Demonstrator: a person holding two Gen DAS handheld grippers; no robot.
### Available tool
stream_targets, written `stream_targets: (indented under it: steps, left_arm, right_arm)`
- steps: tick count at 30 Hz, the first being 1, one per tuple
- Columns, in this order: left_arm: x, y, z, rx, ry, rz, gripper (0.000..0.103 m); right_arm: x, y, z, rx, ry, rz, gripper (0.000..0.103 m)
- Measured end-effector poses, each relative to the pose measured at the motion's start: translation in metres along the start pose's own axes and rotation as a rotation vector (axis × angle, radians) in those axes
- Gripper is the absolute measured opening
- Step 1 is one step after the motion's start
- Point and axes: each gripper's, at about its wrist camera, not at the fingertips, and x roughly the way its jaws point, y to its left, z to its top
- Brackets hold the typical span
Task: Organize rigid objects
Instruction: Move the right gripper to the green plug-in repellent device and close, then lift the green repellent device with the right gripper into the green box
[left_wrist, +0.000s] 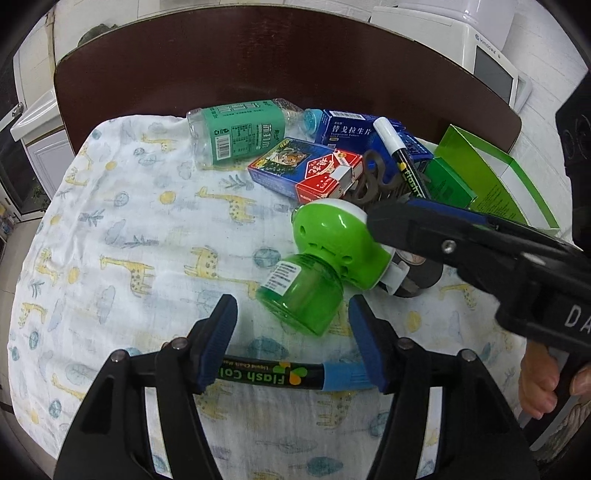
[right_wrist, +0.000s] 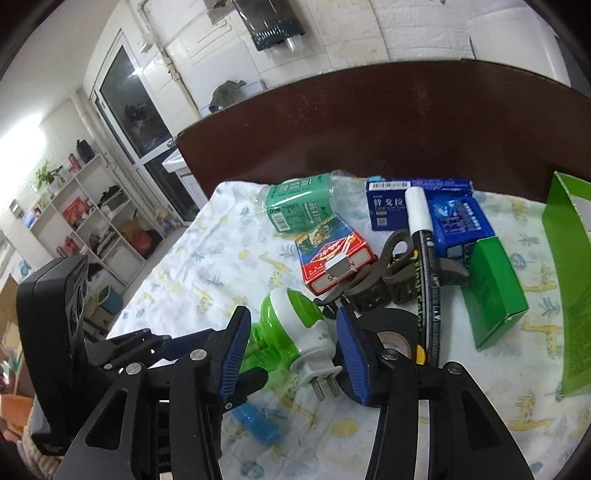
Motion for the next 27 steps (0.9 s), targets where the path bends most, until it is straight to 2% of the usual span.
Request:
stream_targets:
  steps: [2,5,8,10,16,21,27]
  left_arm:
    - [0.004,0.002,0.001,-0.008,0.006,-0.007,0.057]
    - [0.011,0.006,0.003,-0.019,0.021,-0.034,0.039]
    - [0.014,0.010,0.005,-0.024,0.020,-0.029,0.039]
    - [0.014,0.012,0.007,-0.015,0.013,-0.023,0.039]
    - [0.008,0.011,0.013,0.008,-0.005,0.009,0.039]
    - [-0.012,-0.004,0.022,0.052,-0.059,0.021,0.039]
    - [-0.036,-0.039,0.035,0.135,-0.126,0.010,0.039]
  right_arm:
    - [0.013,-0.003,0.000,0.021,0.039,0.017,0.050]
    - [0.029,-0.006,0.000,0.032,0.076,0.037,0.050]
    - [0.044,-0.007,0.001,0.038,0.116,0.050,0.050]
    - [0.049,-0.011,0.002,0.065,0.122,0.075,0.050]
    - [0.046,-0.004,0.003,0.058,0.117,0.063,0.050]
    - [0.022,-0.004,0.008,0.068,0.063,0.078,0.050]
    - [-0.026,-0.014,0.013,0.067,-0.036,0.063,0.050]
